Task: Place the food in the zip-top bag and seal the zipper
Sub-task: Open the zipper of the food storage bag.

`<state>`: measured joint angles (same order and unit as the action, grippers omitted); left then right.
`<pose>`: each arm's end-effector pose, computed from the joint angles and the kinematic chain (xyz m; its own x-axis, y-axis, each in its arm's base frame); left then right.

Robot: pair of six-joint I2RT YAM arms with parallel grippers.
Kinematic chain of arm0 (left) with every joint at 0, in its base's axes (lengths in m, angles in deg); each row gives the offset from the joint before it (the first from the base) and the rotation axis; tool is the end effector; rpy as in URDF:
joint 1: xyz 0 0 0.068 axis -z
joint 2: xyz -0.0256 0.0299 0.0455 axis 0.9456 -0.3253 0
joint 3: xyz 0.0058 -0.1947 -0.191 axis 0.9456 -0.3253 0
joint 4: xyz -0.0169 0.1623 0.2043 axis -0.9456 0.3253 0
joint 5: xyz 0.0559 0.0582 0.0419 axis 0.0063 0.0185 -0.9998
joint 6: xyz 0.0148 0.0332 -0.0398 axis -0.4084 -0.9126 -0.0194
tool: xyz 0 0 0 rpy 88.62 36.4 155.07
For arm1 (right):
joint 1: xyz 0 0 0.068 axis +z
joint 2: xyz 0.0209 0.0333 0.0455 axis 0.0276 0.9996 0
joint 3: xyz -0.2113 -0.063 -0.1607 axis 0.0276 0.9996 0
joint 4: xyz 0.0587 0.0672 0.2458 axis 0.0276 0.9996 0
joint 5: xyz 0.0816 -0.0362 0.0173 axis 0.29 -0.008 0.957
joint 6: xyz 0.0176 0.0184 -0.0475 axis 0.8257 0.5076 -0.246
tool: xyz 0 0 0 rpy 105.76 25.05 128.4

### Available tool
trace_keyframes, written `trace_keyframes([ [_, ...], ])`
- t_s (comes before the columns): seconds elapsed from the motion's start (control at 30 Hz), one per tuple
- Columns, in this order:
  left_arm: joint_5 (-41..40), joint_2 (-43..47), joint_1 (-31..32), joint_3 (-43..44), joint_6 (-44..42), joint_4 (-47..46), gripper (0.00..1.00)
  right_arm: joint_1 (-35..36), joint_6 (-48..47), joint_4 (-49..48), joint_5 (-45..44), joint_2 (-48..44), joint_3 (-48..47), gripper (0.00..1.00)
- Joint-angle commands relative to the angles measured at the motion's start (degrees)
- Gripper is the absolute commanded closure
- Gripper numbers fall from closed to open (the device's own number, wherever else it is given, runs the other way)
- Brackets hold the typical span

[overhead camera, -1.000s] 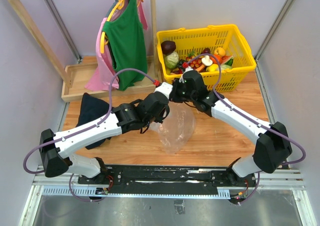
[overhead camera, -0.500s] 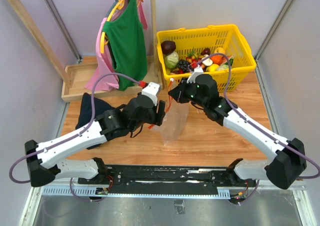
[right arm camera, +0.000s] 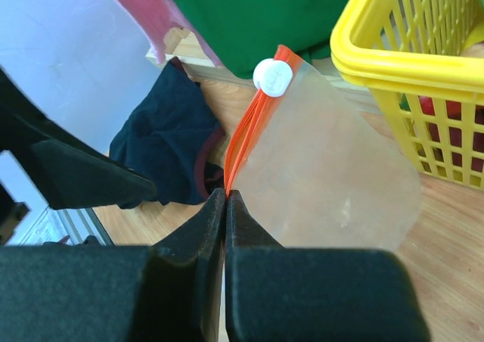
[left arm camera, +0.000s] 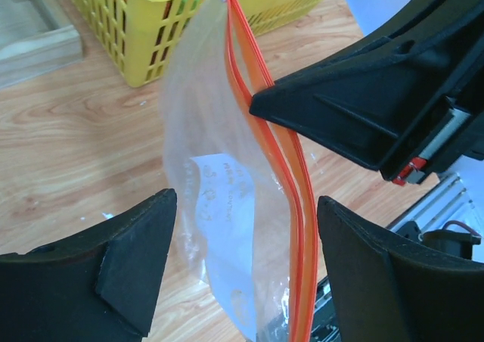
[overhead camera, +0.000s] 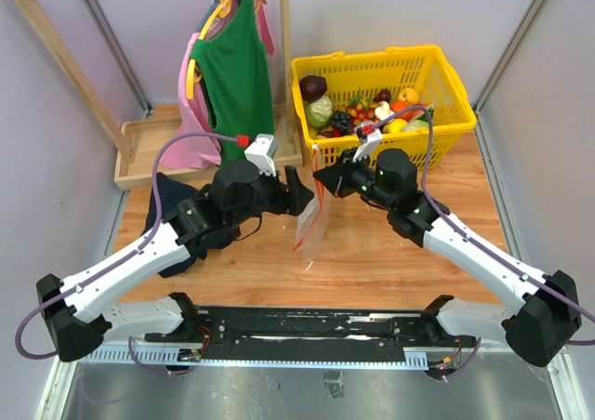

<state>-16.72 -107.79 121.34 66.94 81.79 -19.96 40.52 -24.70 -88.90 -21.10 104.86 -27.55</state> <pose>0.1598 -0.1815 0.3663 -0.4903 -0.1363 -0.8608 0.4552 0.8023 -0.3863 0.2129 0.1806 0.3457 -0.4468 0.2752 -0.8513 -0.6237 0.5864 0.5169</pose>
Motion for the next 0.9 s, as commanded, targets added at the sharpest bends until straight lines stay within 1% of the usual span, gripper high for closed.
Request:
trace_keyframes([
  [0.0,2.8,-2.3,-0.7,-1.3,2.9,-5.2,0.21,0.5,-0.4,-4.8,1.6,-1.8,1.5,0.99],
  [0.17,2.7,-4.5,-0.9,-1.5,3.9,-6.9,0.22,0.5,2.1,-7.3,1.8,-2.4,3.2,0.99],
  [0.33,4.8,-6.0,-0.8,-1.5,4.3,-8.2,0.24,0.5,3.0,-7.8,1.8,-2.9,3.4,0.99],
  [0.53,4.3,-7.1,-0.8,-2.1,5.0,-8.3,0.24,0.5,4.3,-9.4,2.2,-3.7,4.1,0.99],
  [0.77,3.6,-6.3,-0.8,-3.1,5.7,-8.5,0.28,0.5,4.4,-9.4,1.5,-4.7,4.4,0.99],
  [0.87,2.9,-5.9,-0.8,-3.4,5.8,-8.1,0.32,0.5,4.6,-9.4,1.4,-4.7,4.5,0.99],
])
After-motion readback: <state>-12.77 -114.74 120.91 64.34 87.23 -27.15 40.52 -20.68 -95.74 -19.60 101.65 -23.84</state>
